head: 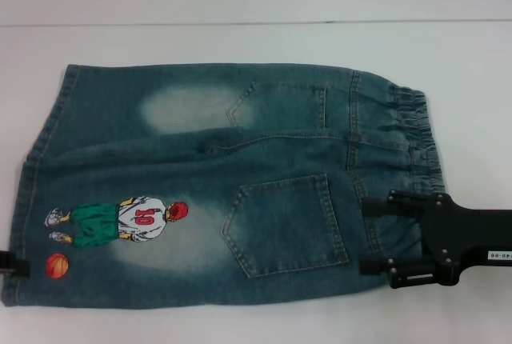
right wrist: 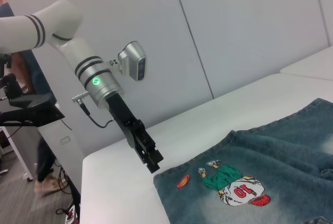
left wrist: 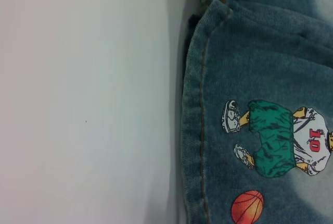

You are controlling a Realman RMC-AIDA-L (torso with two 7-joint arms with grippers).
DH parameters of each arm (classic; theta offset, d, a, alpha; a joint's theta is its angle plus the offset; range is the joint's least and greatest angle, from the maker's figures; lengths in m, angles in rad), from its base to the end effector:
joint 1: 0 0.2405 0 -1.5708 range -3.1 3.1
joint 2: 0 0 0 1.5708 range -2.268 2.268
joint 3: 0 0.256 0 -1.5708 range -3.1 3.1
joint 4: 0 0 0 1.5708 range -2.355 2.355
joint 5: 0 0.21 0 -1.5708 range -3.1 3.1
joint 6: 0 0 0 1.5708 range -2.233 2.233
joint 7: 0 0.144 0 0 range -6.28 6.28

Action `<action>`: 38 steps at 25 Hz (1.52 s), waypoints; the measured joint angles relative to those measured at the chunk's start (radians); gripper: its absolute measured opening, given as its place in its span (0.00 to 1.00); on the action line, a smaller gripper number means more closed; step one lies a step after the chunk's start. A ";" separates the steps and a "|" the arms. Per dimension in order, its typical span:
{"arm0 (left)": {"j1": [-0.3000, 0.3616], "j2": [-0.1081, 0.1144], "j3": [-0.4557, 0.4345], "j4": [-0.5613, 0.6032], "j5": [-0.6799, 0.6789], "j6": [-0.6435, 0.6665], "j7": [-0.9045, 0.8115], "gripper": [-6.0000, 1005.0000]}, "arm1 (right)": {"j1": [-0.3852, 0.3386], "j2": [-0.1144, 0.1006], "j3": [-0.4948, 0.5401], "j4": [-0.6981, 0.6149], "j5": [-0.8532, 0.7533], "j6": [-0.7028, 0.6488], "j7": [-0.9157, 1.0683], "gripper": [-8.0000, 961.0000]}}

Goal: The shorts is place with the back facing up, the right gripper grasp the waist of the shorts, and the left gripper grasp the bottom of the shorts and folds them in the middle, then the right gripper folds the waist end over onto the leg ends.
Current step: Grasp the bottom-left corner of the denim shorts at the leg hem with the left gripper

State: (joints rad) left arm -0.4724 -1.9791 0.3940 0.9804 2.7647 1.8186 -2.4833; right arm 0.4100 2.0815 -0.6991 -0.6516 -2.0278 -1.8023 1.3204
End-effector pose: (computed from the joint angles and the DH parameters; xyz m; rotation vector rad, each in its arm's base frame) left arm -0.3593 0.2683 0.1011 -1.9544 -2.1197 0.0154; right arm 0.2778 0.2665 -0.0035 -2.8884 0.6514 0.8390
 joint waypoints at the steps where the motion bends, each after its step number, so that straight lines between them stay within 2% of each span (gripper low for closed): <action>1: 0.000 0.000 0.000 0.000 0.000 -0.001 0.000 0.87 | 0.000 0.000 0.000 0.000 0.000 0.000 0.000 0.99; 7: -0.008 -0.008 0.000 -0.020 0.001 -0.007 0.000 0.87 | -0.001 0.000 0.003 0.000 0.000 0.000 0.000 0.99; 21: -0.009 -0.001 0.000 -0.024 0.012 -0.017 0.000 0.87 | 0.000 0.000 0.003 0.001 0.000 0.000 -0.005 0.99; 38: -0.016 -0.013 0.018 -0.026 0.012 -0.016 -0.001 0.87 | 0.000 -0.002 0.009 0.003 0.000 0.002 -0.012 0.99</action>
State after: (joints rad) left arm -0.4880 -1.9917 0.4117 0.9542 2.7764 1.8024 -2.4845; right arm 0.4096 2.0799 -0.6903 -0.6488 -2.0279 -1.8007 1.3088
